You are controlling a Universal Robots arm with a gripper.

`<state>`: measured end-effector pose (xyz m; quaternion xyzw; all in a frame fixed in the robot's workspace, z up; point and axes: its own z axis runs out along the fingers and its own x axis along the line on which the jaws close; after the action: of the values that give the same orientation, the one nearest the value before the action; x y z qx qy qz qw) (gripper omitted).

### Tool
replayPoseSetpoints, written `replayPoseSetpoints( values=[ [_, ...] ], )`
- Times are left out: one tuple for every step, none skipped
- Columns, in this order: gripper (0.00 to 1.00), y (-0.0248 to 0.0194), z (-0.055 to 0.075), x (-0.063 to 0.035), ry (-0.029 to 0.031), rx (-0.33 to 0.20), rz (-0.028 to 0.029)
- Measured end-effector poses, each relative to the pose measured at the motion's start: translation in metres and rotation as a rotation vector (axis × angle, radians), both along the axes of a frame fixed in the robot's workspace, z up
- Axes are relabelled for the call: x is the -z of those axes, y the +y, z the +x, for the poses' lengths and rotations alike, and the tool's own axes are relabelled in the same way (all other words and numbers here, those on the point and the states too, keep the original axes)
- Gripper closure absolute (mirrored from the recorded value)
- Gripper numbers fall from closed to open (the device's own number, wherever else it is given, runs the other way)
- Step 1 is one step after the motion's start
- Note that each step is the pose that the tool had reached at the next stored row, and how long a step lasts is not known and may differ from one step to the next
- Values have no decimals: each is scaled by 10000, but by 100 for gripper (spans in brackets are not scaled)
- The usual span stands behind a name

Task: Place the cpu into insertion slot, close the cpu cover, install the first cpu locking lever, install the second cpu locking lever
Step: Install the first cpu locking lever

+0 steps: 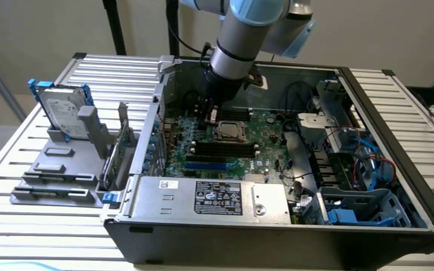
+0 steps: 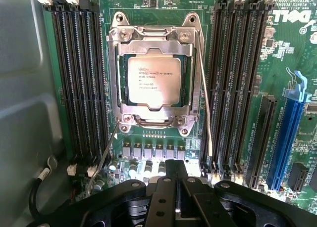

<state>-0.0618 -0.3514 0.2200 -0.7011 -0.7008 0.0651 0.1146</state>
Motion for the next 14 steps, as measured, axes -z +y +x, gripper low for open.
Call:
replayPoseSetpoints(
  values=[
    [89,-11,-8,-16,9,4,17],
    [89,-21,-16,-32,19,11,33],
    [89,-29,-21,-48,28,21,54],
    [89,-36,-25,-65,39,38,79],
    [89,-40,-28,-82,49,65,111],
    [89,-43,-30,-98,57,103,149],
    [89,-45,-31,-110,64,154,189],
    [89,-45,-32,-121,66,222,238],
    [89,-46,-32,-133,68,294,283],
    [89,-46,-33,-144,68,385,327],
    [89,-46,-34,-152,68,482,352],
    [89,-46,-34,-157,67,589,375],
    [89,-46,-35,-159,65,700,400],
    [89,-46,-36,-160,64,818,425]
  ],
)
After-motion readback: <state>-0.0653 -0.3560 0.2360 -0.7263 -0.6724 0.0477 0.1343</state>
